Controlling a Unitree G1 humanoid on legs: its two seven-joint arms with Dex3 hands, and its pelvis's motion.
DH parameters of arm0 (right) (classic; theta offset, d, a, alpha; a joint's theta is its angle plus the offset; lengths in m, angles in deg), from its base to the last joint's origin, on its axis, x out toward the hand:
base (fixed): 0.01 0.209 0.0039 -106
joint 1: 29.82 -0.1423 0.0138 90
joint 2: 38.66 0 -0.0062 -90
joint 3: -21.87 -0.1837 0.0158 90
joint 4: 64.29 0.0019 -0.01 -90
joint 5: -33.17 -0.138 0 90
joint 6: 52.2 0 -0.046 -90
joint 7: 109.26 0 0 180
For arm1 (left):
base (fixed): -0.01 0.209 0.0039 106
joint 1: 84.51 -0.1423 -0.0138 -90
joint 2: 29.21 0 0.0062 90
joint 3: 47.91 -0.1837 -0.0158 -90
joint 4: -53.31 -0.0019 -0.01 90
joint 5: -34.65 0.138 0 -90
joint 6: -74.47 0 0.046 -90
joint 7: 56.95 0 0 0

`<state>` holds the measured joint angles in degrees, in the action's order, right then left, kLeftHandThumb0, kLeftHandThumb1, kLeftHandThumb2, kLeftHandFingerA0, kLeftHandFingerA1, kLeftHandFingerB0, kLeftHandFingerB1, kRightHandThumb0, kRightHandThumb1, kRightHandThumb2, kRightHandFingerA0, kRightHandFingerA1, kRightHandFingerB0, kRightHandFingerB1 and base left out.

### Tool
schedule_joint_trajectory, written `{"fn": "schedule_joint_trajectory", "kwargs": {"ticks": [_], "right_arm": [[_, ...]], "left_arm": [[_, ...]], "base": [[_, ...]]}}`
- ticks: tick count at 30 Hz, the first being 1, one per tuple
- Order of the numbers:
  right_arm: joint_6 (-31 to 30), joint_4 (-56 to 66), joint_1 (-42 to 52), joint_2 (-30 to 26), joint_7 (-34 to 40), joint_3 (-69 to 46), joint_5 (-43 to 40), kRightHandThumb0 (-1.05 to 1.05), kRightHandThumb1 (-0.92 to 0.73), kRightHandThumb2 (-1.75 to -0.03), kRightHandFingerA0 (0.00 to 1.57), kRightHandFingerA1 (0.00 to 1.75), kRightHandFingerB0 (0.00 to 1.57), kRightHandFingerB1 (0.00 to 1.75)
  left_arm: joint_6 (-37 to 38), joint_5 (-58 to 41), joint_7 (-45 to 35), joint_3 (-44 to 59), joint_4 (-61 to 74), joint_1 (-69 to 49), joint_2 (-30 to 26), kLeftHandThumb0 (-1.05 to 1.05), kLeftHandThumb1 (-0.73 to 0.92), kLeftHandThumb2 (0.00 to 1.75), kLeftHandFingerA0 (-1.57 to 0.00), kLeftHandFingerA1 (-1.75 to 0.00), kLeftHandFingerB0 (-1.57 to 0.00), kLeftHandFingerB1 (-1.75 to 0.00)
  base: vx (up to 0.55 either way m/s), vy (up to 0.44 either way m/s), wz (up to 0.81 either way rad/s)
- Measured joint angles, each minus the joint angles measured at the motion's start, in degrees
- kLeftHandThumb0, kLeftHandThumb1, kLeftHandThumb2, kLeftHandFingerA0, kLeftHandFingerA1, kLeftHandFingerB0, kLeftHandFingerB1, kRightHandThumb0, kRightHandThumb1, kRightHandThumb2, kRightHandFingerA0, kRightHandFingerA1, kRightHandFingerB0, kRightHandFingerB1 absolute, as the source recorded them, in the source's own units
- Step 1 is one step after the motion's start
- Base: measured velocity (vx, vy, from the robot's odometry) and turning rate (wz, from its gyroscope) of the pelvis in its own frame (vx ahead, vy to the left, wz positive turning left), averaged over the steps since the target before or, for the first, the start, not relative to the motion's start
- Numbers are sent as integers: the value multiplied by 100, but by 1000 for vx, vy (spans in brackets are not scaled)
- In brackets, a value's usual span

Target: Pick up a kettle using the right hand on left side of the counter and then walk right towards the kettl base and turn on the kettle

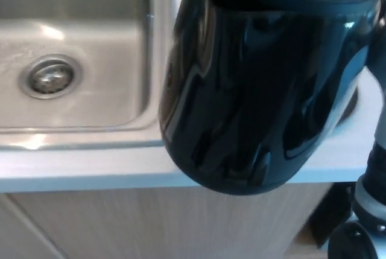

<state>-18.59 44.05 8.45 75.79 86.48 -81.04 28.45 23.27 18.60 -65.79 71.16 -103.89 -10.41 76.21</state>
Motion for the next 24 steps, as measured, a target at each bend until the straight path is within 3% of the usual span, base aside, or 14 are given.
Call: {"fn": "schedule_joint_trajectory", "kwargs": {"ticks": [13,18,19,22,24], "right_arm": [[-2,-8,-46,-49,-70,-136,-26,-15,-50,-129,105,175,88,158],[-1,-41,-54,-95,-70,-142,-25,-15,-47,-133,103,175,82,163],[0,-56,-56,-105,-77,-144,-26,-11,-47,-137,107,175,85,153],[6,-106,-56,-118,-87,-156,-28,-11,-45,-141,107,175,87,154],[20,-145,-56,-121,-93,-164,-30,-16,-42,-143,105,175,86,164]], "left_arm": [[-2,-35,-16,37,-15,15,24,-3,51,101,-98,-86,-96,-72],[-2,-35,-12,41,-14,12,25,-4,50,103,-98,-86,-95,-72],[-2,-35,-13,42,-15,11,25,-3,49,105,-99,-87,-96,-73],[-2,-35,-12,47,-14,12,27,-3,50,104,-99,-86,-96,-72],[-2,-36,-10,54,-15,15,27,-3,50,104,-99,-86,-96,-73]], "base": [[0,19,5],[0,0,0],[0,0,0],[0,0,0],[0,0,0]]}}
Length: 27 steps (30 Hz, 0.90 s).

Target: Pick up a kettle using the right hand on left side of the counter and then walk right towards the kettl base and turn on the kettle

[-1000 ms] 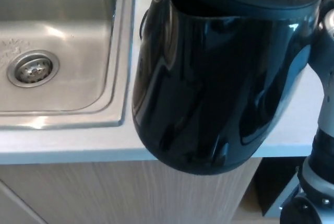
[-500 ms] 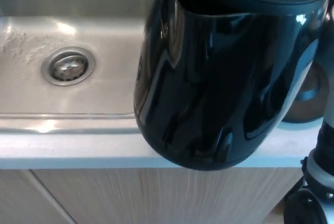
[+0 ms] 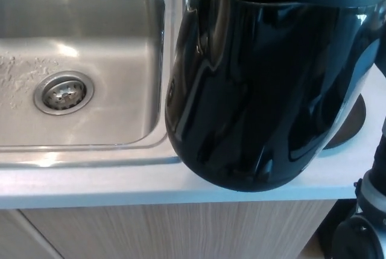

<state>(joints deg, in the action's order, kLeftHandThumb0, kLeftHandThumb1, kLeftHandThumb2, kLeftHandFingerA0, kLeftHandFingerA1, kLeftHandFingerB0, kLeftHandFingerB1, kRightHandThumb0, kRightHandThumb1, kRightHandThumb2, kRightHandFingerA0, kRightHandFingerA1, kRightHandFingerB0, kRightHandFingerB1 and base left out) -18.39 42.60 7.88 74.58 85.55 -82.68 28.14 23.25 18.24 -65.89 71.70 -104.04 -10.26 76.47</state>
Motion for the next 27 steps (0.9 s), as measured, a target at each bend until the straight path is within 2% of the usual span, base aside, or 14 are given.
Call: {"fn": "schedule_joint_trajectory", "kwargs": {"ticks": [5,9,11,12,13,19,21,22,23,24,27], "right_arm": [[60,-65,0,-101,-75,-36,-6,-16,-39,-146,107,175,90,163],[103,-93,-7,-171,-112,-64,-4,-16,-37,-147,107,175,87,163],[142,-199,-47,-301,-115,-29,19,-19,-39,-144,111,175,92,164],[177,-384,-134,-431,-134,-62,19,-19,-37,-145,110,175,91,164],[196,-458,-170,-497,-139,-86,20,-19,-42,-140,106,175,81,170],[406,-1039,-471,-881,-159,-234,32,-18,-47,-137,101,175,78,167],[515,-1208,-477,-1015,-170,-217,48,-17,-44,-139,101,175,79,168],[548,-1284,-477,-1059,-170,-207,59,-16,-44,-138,100,175,80,170],[564,-1315,-477,-1080,-170,-203,63,-16,-44,-138,100,175,80,170],[611,-1417,-480,-1139,-170,-197,71,-17,-43,-140,103,175,80,171],[731,-1676,-482,-1268,-171,-194,87,-16,-47,-135,102,175,77,171]], "left_arm": [[0,5,14,-4,6,31,3,-4,52,99,-99,-87,-97,-72],[0,5,19,-5,0,43,9,-4,51,100,-102,-87,-97,-72],[0,3,19,-3,1,45,17,-3,49,105,-98,-86,-95,-74],[0,4,16,-5,13,34,24,-3,50,104,-97,-87,-95,-73],[0,3,16,-5,17,26,25,-2,48,107,-95,-88,-95,-73],[0,2,19,7,24,-17,23,-2,48,104,-99,-84,-97,-71],[0,5,21,4,9,-17,20,-4,47,107,-97,-86,-97,-72],[0,4,20,4,2,-18,20,-2,48,109,-94,-94,-89,-87],[0,4,20,4,1,-18,20,-2,48,109,-94,-94,-89,-87],[0,1,16,8,4,-15,23,-4,51,101,-99,-88,-95,-73],[0,-4,4,19,2,-14,25,-3,49,105,-100,-88,-95,-73]], "base": [[0,0,0],[0,0,0],[0,0,0],[0,0,0],[0,0,0],[0,0,0],[0,0,0],[0,0,0],[0,0,0],[0,0,0],[0,0,0]]}}
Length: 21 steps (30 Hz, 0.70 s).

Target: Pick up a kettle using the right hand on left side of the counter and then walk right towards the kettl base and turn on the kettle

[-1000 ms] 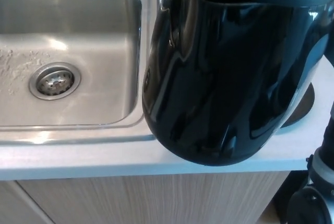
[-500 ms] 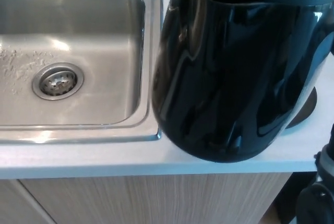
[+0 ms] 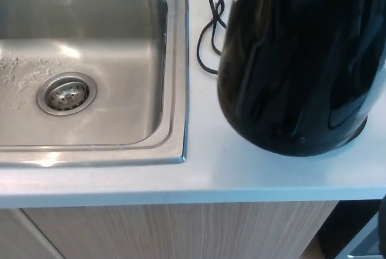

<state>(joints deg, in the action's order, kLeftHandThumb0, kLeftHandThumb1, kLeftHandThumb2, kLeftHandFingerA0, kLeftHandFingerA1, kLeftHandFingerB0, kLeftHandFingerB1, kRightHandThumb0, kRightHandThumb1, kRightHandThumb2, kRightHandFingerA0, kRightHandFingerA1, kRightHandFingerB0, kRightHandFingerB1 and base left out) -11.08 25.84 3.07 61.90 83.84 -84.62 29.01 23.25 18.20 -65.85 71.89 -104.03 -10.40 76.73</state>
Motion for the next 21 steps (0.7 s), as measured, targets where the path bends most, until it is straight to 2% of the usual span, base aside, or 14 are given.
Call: {"fn": "schedule_joint_trajectory", "kwargs": {"ticks": [3,6,10,11,12,16,17,18,21], "right_arm": [[142,-225,-3,-111,1,2,17,-16,-48,-132,102,175,78,168],[242,-456,-17,-207,15,-6,53,-15,-44,-136,103,175,81,170],[422,-760,-19,-276,41,-71,81,-17,-46,-131,105,175,86,166],[486,-848,-19,-289,53,-85,91,-27,-49,-119,130,149,105,134],[529,-910,-20,-297,65,-96,99,-27,-49,-119,130,149,105,134],[759,-1341,-23,-332,125,-171,135,-26,-50,-115,128,146,103,132],[812,-1424,-23,-333,144,-189,141,-18,-55,-110,102,175,72,166],[849,-1480,-23,-334,158,-201,145,-28,-52,-114,127,146,100,130],[1026,-1810,-137,-356,269,-293,163,-29,-52,-112,127,146,96,128]], "left_arm": [[0,-9,-18,12,3,-5,7,-4,48,106,-100,-88,-96,-73],[0,-6,-11,9,11,-17,7,-6,50,101,-96,-87,-94,-75],[0,-7,-12,12,12,-29,7,-3,51,100,-98,-88,-96,-73],[0,-9,-14,16,11,-28,7,-3,51,99,-98,-87,-96,-72],[0,-11,-16,21,9,-24,6,-3,51,99,-98,-87,-96,-72],[0,-19,-25,37,-9,-22,6,-6,51,99,-98,-85,-93,-72],[0,-19,-25,37,-13,-22,6,-3,52,100,-99,-84,-95,-72],[0,-19,-25,37,-15,-22,6,-3,52,99,-101,-85,-96,-72],[0,-21,-29,37,-4,-25,9,-5,50,100,-101,-89,-96,-75]], "base": [[0,0,0],[0,0,0],[0,0,0],[0,0,0],[0,0,0],[0,0,0],[0,0,0],[0,0,0],[0,0,0]]}}
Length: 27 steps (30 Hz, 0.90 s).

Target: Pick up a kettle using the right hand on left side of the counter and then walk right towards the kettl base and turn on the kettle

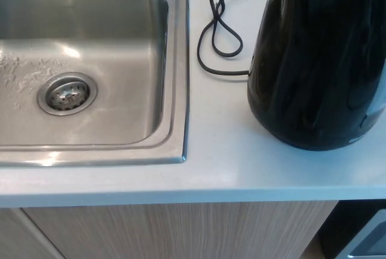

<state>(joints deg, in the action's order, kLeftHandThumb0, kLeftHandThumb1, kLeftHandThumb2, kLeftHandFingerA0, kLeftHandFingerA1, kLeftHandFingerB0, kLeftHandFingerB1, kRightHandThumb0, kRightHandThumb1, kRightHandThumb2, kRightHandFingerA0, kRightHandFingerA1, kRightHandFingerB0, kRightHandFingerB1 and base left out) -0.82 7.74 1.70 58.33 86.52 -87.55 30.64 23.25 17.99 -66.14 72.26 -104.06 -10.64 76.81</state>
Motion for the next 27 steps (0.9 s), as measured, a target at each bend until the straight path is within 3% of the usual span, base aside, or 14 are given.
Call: {"fn": "schedule_joint_trajectory", "kwargs": {"ticks": [1,2,3,5,6,8,9,10,11,17,18,21,22,27], "right_arm": [[32,-58,-36,-5,26,-20,1,-29,-52,-112,127,146,96,128],[93,-146,-91,-15,66,-47,4,-19,-57,-109,102,175,71,161],[152,-216,-134,-24,108,-72,7,-31,-57,-112,128,146,98,129],[258,-352,-196,-39,172,-104,15,-31,-57,-112,128,146,98,129],[314,-430,-229,-44,210,-119,21,-22,-58,-109,102,175,79,155],[410,-536,-273,-50,259,-124,27,-22,-58,-109,102,175,79,155],[462,-585,-296,-57,284,-125,30,-32,-53,-114,128,145,101,129],[506,-619,-306,-61,303,-127,30,-32,-54,-113,128,144,101,129],[550,-642,-312,-64,321,-128,30,-22,-58,-112,104,175,83,155],[831,-772,-373,-83,400,-122,30,-21,-54,-117,107,175,86,158],[874,-790,-386,-84,414,-118,31,-19,-52,-121,106,175,86,158],[1008,-799,-404,-87,436,-101,34,-19,-52,-121,106,175,86,158],[1054,-802,-412,-90,441,-94,34,-27,-49,-117,131,147,105,132],[1303,-880,-416,-166,425,69,73,-27,-48,-117,130,147,106,133]], "left_arm": [[0,-1,-2,1,9,-1,3,-5,50,100,-101,-89,-96,-75],[0,-4,-3,2,23,-1,6,-1,49,103,-101,-87,-98,-72],[0,-6,-5,2,30,0,7,-3,53,98,-98,-85,-95,-72],[0,-10,-7,2,30,-2,7,-3,53,98,-98,-85,-95,-72],[0,-11,-8,2,30,-3,7,-2,52,101,-98,-85,-96,-72],[0,-14,-12,2,29,-9,7,-2,52,101,-98,-85,-96,-72],[0,-15,-15,3,27,-14,7,-1,49,107,-97,-85,-96,-72],[0,-15,-15,2,28,-20,7,-2,51,105,-95,-85,-96,-72],[0,-13,-12,-3,30,-28,8,0,49,107,-97,-85,-97,-72],[0,-21,-8,-8,73,-77,36,-6,55,98,-99,-87,-97,-72],[0,-24,-9,-7,83,-82,42,-3,50,108,-93,-93,-88,-86],[0,-25,-9,-7,99,-90,48,-3,50,108,-93,-93,-88,-86],[0,-26,-9,-7,102,-93,48,-3,54,97,-100,-85,-97,-71],[0,-50,-55,35,100,-93,48,-5,54,97,-100,-86,-97,-73]], "base": [[0,0,0],[0,0,0],[0,0,0],[0,0,0],[0,0,0],[0,0,0],[0,0,0],[0,0,0],[0,0,0],[0,0,0],[0,0,0],[0,0,0],[0,0,0],[0,0,0]]}}
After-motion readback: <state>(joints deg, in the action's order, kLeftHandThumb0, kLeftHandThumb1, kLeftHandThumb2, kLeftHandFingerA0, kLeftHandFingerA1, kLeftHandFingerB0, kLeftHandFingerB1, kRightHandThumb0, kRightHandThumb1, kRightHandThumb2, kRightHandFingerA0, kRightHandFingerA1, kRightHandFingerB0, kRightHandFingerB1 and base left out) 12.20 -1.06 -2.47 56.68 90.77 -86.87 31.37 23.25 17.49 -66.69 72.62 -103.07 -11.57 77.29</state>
